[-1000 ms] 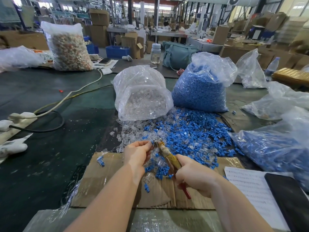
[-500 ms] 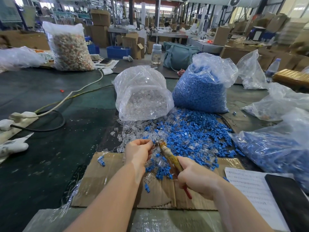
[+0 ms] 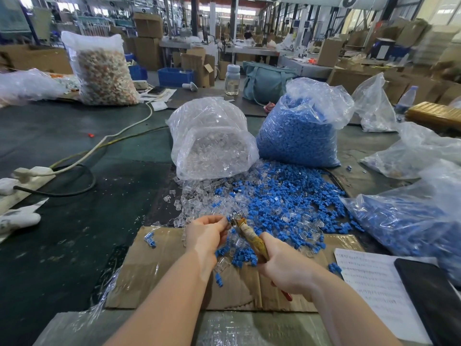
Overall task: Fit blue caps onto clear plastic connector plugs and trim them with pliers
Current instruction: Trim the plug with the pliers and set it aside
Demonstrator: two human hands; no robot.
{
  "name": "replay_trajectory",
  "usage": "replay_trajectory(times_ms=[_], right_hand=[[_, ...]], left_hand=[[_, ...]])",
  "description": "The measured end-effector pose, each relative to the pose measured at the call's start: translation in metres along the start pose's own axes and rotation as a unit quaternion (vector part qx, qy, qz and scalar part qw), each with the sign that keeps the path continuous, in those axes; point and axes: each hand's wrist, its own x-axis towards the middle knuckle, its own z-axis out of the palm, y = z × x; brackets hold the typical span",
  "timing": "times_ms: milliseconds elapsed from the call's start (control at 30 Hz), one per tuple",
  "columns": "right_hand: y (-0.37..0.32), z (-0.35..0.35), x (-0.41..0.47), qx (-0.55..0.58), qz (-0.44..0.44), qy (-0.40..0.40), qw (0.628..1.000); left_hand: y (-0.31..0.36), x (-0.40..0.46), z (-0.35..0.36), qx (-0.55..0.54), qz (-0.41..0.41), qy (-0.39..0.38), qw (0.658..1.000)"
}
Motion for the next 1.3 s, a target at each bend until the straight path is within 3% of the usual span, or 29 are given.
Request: replay_trajectory(times_ms=[367,1067,1200,1300], right_hand=[[0.002,-0.004,-0.004,0.046,-0.010,-0.020,0.999],[0.007,-0.010,-0.006,-0.026,-0.021,-0.011,0.999],[0.010,-0.003,-0.003,0.012,-0.001,-0.011,1.000],[0.010,0.000,0.000,0.102,0.017,-0.013,0.995]], left_hand=[[0.005,-0.001,0.000,0.013,0.013,-0.013,1.000],[-0.007,-0.003,0.006,0.027,0.037,-0.003,0.999],[-0.008,-0.001,0.005,0.024,0.040,-0.002,0.999],[-0.006,0.000,0.007,0.009,0.041,0.000,0.999]])
